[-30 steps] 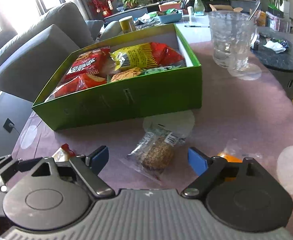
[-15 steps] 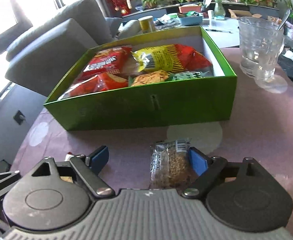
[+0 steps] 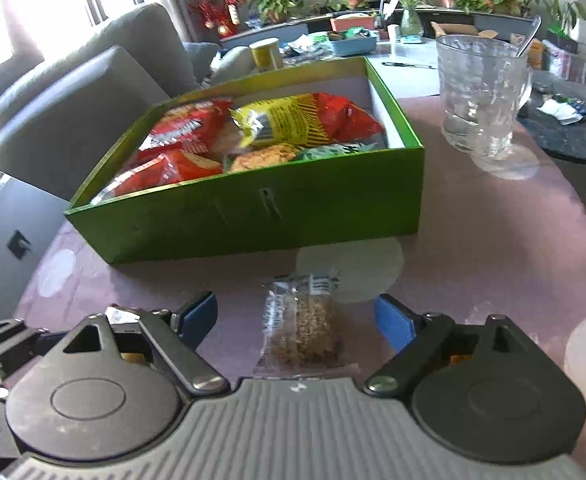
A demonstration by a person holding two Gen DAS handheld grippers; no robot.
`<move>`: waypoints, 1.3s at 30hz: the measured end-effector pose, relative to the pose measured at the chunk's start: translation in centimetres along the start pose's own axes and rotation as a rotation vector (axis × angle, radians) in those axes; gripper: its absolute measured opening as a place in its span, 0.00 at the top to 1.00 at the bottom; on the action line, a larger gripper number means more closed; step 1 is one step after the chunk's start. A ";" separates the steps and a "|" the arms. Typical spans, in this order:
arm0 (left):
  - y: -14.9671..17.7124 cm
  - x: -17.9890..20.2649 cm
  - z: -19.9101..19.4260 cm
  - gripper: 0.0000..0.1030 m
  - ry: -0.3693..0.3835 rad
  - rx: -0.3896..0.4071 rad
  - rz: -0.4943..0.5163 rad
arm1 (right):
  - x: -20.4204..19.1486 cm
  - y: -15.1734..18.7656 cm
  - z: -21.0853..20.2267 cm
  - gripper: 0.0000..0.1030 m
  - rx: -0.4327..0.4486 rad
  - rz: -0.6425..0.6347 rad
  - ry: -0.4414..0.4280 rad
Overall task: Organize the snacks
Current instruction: 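Lift the granola packet with the right tool while the left tool grasps the yellow pastry packet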
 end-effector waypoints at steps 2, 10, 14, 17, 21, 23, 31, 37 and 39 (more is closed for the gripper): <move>0.0 -0.2 -0.2 0.43 0.001 0.008 -0.002 | 0.0 0.3 0.2 0.23 -0.011 -0.011 0.009; 0.2 -0.3 -0.5 0.56 -0.003 0.034 0.002 | 0.4 0.3 -0.1 0.24 -0.015 -0.036 0.041; 0.3 -0.3 -0.8 0.64 -0.003 0.034 -0.001 | 0.6 0.4 -0.6 0.25 -0.016 -0.013 0.034; 0.4 -0.3 -1.1 0.65 -0.001 0.028 -0.015 | 0.6 0.5 -1.1 0.25 -0.014 0.004 0.016; 0.3 -0.2 -1.7 0.66 0.002 0.037 -0.019 | 0.5 0.3 -2.0 0.25 -0.001 0.021 -0.006; 0.2 -0.1 -2.1 0.66 0.002 0.050 -0.016 | 0.4 0.1 -2.4 0.25 0.010 0.020 -0.011; -0.8 0.3 -3.9 0.66 0.004 0.098 -0.010 | 0.4 -0.3 -4.0 0.25 0.041 0.038 -0.039; -1.3 0.5 -4.6 0.65 0.010 0.119 -0.013 | 0.3 -0.7 -5.0 0.25 0.070 0.039 -0.061; -1.4 0.6 -4.8 0.65 0.011 0.124 -0.013 | 0.3 -0.8 -5.3 0.25 0.077 0.042 -0.067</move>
Point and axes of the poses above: each gripper's, at about its wrist camera, not at the fingertips, and z roughly the way its jaws point, x to its right, y to its underside, the point moved 2 cm from there along z, roughly the way its jaws point, and after that the axes turned 13 degrees about x, right-handed, at the moved point
